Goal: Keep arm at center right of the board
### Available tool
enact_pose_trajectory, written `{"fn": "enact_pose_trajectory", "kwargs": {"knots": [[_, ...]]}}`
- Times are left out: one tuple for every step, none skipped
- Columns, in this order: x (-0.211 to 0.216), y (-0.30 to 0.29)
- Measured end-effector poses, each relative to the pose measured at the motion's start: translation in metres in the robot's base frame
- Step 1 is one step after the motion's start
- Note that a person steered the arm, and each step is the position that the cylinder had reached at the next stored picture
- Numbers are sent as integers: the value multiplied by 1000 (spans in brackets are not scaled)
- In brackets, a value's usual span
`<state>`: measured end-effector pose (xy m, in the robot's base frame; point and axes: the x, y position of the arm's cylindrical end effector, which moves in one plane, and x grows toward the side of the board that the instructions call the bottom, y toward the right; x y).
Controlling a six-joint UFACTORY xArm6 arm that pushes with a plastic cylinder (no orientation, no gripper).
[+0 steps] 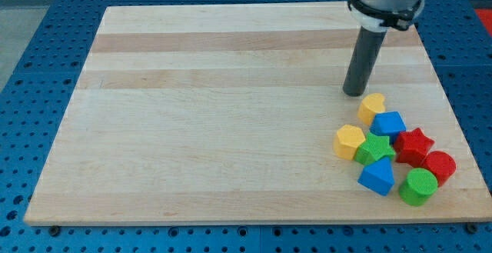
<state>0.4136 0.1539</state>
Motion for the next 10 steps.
{"fn": "enact_pose_trajectory", "kwargs": {"knots": [[-8, 2], [-9, 20], [-10, 36], [-10, 44], [-10, 45], [-10, 57], [-10, 74], [-8, 86], [1, 96], [1, 96]]}}
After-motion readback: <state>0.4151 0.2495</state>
